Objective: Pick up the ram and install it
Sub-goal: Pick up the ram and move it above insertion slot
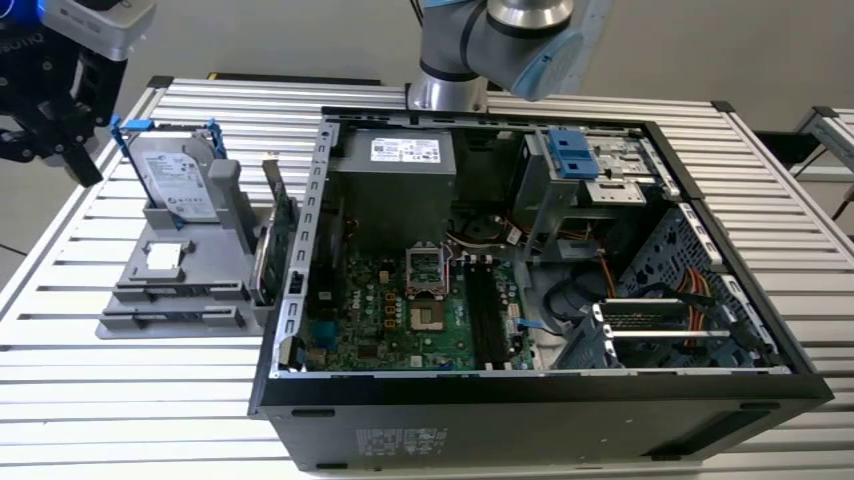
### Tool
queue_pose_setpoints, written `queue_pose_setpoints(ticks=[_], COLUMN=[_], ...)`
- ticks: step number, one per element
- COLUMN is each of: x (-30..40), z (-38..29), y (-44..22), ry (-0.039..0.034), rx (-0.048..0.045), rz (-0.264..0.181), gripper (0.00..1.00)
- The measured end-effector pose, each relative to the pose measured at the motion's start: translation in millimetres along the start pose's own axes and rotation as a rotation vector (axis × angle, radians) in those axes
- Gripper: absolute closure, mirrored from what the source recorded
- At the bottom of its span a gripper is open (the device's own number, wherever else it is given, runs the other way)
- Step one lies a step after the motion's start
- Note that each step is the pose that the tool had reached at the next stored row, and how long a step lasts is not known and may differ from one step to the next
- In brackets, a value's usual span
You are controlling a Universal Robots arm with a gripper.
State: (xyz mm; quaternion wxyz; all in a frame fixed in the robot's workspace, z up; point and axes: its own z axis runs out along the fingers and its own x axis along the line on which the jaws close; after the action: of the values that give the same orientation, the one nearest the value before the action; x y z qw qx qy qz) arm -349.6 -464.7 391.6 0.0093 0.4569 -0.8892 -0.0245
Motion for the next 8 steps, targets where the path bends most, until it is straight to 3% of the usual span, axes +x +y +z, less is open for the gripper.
queue_pose_setpoints(ticks=[8], x=[0.0], z=[0.0], y=[-0.1], ry=[0.004], rx=[-0.0005], rz=[-0.078], gripper=[1.0])
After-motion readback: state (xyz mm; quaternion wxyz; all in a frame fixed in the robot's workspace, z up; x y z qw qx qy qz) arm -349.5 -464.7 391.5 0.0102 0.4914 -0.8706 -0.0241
